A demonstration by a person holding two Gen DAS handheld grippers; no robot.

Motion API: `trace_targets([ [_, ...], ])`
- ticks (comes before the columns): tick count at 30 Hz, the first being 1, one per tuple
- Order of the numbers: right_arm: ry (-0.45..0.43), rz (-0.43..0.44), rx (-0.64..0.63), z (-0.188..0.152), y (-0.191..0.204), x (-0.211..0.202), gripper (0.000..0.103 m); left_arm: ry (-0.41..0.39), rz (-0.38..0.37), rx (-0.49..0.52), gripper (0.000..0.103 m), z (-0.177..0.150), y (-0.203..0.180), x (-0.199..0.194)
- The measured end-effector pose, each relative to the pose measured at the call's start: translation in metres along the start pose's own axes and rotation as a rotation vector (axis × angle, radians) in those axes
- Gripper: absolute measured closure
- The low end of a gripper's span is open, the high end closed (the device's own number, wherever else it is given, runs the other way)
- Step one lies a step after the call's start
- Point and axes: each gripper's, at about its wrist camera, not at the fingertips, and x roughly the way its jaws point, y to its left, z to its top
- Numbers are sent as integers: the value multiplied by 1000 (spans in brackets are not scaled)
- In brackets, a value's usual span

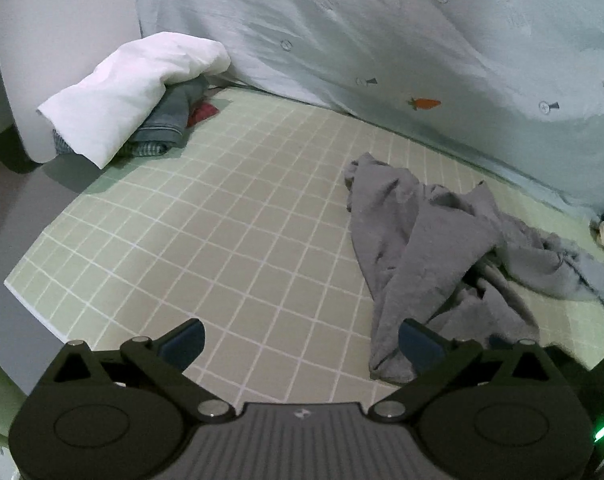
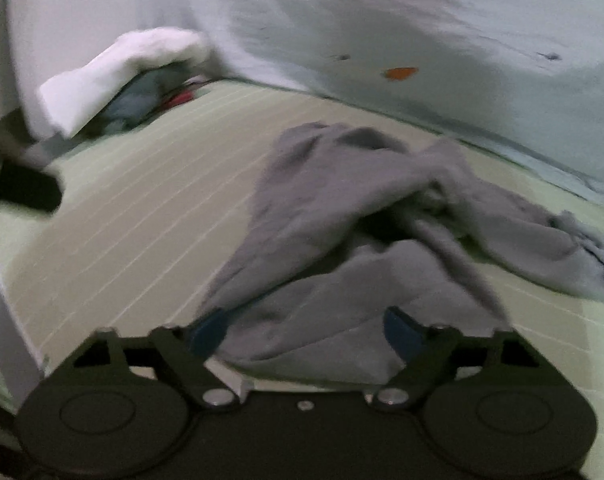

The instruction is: Fold clothes

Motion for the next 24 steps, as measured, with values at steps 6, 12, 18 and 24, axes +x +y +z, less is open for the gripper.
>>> trace_targets([
  [6,24,66,-109,-10,20,14,33,-1,-10,0,1,4,0,4],
  [12,32,87,-189,-19,21,22,89,-18,-24,19,1,10,-9,6],
  [18,-76,35,-36,-7,-32,-13,100,-41,-51,14,1,17,-17,6],
  [24,-258,-140,297,13,-133,-85,101,-34,-96,-23,1,25,-23,13],
])
